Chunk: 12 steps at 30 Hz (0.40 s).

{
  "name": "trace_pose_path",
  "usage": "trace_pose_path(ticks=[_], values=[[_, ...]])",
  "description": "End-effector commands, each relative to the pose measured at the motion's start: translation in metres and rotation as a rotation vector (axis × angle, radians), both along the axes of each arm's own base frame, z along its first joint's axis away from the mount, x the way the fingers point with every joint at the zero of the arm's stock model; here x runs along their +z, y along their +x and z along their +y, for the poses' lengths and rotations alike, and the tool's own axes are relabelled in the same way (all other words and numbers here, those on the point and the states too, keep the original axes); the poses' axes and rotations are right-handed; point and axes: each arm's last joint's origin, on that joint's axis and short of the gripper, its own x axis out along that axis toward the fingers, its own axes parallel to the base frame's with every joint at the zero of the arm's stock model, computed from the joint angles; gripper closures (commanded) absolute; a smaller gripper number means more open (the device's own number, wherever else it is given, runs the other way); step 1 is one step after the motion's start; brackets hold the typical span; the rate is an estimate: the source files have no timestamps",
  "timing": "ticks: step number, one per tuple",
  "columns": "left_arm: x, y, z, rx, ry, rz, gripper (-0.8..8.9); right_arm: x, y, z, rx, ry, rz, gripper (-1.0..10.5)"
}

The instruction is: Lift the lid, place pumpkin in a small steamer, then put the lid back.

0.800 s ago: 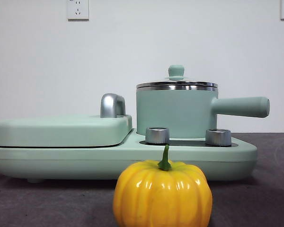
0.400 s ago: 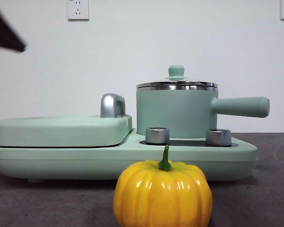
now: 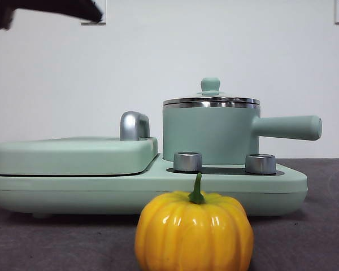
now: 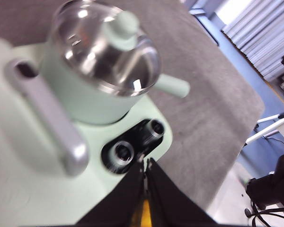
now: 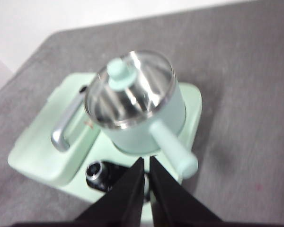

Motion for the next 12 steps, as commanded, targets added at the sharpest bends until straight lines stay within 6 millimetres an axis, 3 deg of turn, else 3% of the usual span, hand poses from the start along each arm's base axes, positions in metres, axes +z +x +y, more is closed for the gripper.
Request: trace_pose_path(ticks=[1,7,9,12], values=[[0.0085,0.0021,-0.0044,-0.033,-0.012,-0.071,8.03,0.0075,-0.0021,0.0001,0.010,-0.010,-0.048,9.3],[0.0083,0.0023,-0.0045,-0.033,-0.011,-0.069,7.76,0.0051,-0.0041,0.0001,0.010,-0.010,-0.021,9.3],[0.0086,0.0028,-0.0047,-0.033,-0.014,-0.074,7.13,0.0050,-0.0041,0.0001,0.010,-0.010,-0.019,9.3],[0.0084,0.0037,-0.0052,-0.033,-0.015,-0.076,5.29,0.0052,-0.0039,0.0001,0.010,-0.011,-0.023,9.1]])
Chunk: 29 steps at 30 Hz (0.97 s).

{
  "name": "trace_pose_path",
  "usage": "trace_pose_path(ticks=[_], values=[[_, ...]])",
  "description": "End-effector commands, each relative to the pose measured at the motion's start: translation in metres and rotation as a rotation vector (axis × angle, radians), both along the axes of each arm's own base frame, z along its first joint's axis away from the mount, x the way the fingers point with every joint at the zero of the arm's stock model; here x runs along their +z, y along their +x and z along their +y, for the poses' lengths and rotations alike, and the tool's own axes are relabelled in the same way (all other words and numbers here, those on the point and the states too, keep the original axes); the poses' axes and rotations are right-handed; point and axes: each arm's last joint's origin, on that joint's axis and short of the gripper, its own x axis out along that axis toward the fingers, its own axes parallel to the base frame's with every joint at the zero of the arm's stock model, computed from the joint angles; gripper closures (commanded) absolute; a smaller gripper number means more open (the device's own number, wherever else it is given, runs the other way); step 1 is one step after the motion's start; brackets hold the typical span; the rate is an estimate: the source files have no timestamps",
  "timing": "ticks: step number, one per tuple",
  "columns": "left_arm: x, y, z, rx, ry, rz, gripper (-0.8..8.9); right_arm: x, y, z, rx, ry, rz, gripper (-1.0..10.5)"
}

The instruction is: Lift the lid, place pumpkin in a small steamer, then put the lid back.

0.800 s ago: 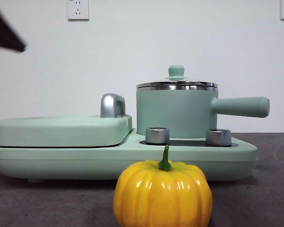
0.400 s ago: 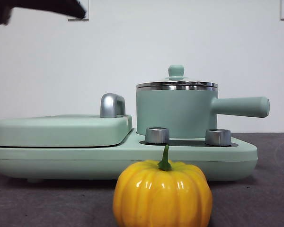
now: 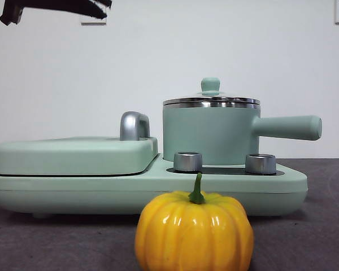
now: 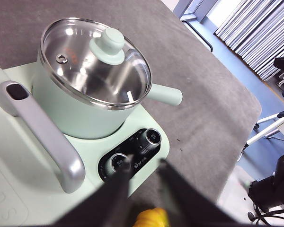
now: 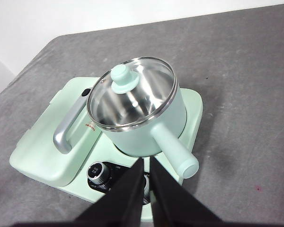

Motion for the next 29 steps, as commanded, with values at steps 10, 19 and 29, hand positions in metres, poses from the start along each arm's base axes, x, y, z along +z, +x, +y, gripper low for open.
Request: trace_pose_path(ticks=[10,19,29], values=[[0.015,0.007,-0.008,-0.015,-0.080,-0.115,3.36,0.004,0.000,0.000,0.016,-0.028,-0.037,4.3],[0.031,0.037,-0.027,-0.042,0.040,-0.040,3.40,0.005,0.000,0.000,0.016,-0.024,-0.039,4.3],[0.058,0.099,-0.089,-0.041,0.416,-0.001,3.45,0.005,0.000,0.001,0.041,-0.017,-0.042,4.3]])
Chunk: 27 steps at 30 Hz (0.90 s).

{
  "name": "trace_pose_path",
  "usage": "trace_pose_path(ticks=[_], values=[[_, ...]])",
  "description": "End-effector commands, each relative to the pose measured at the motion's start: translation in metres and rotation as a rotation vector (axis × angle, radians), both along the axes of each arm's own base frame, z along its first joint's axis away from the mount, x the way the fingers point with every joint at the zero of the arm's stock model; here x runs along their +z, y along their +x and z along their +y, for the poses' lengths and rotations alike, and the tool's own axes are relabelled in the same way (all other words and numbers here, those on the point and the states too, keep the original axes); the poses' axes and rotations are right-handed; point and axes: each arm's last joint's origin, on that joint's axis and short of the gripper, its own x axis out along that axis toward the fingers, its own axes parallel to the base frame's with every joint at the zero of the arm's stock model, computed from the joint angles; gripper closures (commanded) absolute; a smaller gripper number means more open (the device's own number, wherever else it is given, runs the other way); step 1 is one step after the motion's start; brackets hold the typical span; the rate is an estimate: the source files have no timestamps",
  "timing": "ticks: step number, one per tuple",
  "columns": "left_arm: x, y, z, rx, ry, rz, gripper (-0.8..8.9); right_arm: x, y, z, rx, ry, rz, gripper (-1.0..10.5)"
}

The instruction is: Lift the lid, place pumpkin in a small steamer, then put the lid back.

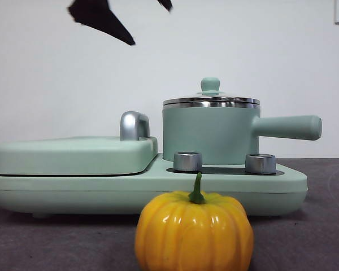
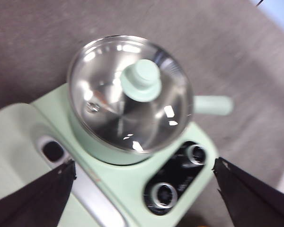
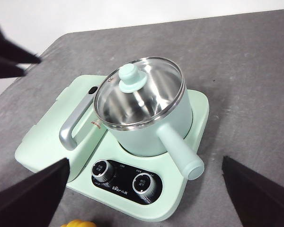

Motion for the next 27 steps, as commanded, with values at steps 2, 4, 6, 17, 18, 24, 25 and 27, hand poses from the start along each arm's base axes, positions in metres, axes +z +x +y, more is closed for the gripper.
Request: trace_pose_path(ticks=[2,4,6,17,18,24,25,27], values=[[0.007,0.024,-0.029,-0.033,0.124,-0.005,3.45,0.005,0.000,0.000,0.008,-0.008,-0.028,4.3],[0.006,0.035,-0.042,-0.025,0.174,0.015,3.45,0.005,0.000,0.000,0.008,-0.008,-0.030,4.3],[0.006,0.045,-0.056,-0.020,0.221,0.026,3.45,0.005,0.000,0.000,0.008,-0.008,-0.029,4.3],[-0.030,0.076,-0.113,-0.072,0.282,-0.010,3.49,0.005,0.000,0.000,0.008,-0.008,-0.031,4.3],[-0.035,0.076,-0.117,-0.089,0.302,-0.018,3.50,0.005,0.000,0.000,0.008,-0.008,-0.031,4.3],[-0.042,0.074,-0.130,-0.137,0.316,-0.053,4.45,0.005,0.000,0.000,0.008,-0.007,-0.031,4.3],[-0.042,0.074,-0.130,-0.137,0.318,-0.050,4.45,0.005,0.000,0.000,0.008,-0.007,-0.031,4.3],[-0.042,0.074,-0.129,-0.138,0.320,-0.049,4.69,0.005,0.000,0.000,0.007,-0.008,-0.034,4.3]])
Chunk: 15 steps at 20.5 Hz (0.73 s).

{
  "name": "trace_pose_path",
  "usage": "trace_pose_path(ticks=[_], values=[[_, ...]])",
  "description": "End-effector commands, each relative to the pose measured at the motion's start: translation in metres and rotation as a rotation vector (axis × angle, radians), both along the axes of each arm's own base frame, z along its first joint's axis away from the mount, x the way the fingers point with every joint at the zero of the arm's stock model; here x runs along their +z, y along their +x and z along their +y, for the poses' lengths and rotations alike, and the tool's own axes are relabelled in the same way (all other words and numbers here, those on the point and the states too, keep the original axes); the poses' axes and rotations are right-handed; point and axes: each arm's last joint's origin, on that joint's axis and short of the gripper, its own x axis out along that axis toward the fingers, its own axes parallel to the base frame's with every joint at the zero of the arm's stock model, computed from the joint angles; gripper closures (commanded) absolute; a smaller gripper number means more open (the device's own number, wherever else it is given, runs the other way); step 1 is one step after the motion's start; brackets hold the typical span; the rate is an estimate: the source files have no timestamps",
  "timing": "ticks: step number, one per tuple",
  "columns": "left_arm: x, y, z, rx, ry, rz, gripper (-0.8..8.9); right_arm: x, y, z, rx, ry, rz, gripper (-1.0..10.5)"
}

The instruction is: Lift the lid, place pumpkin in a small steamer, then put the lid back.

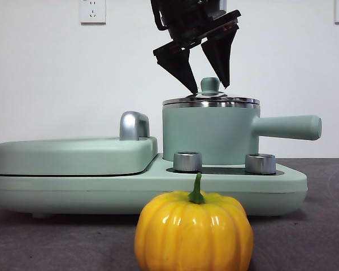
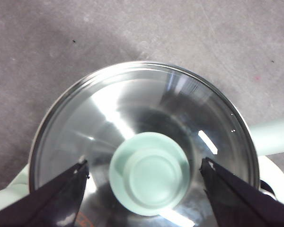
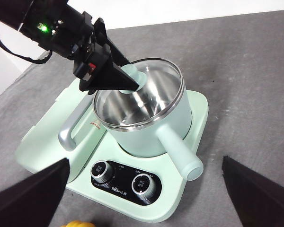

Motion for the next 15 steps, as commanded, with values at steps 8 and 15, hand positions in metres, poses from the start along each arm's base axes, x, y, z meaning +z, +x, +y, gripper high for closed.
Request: trace_pose_path(ticks=[8,15], values=[[-0.0056,0.0026,-0.0065,-0.029,0.020,-0.009,5.88,0.0053,0.0003,0.0001,0.007,-0.008,-0.034,4.3],[-0.0064,0.0037,-0.0082,-0.046,0.019,-0.026,7.59,0.0053,0.0003,0.0001,0.007,-0.008,-0.034,4.3]])
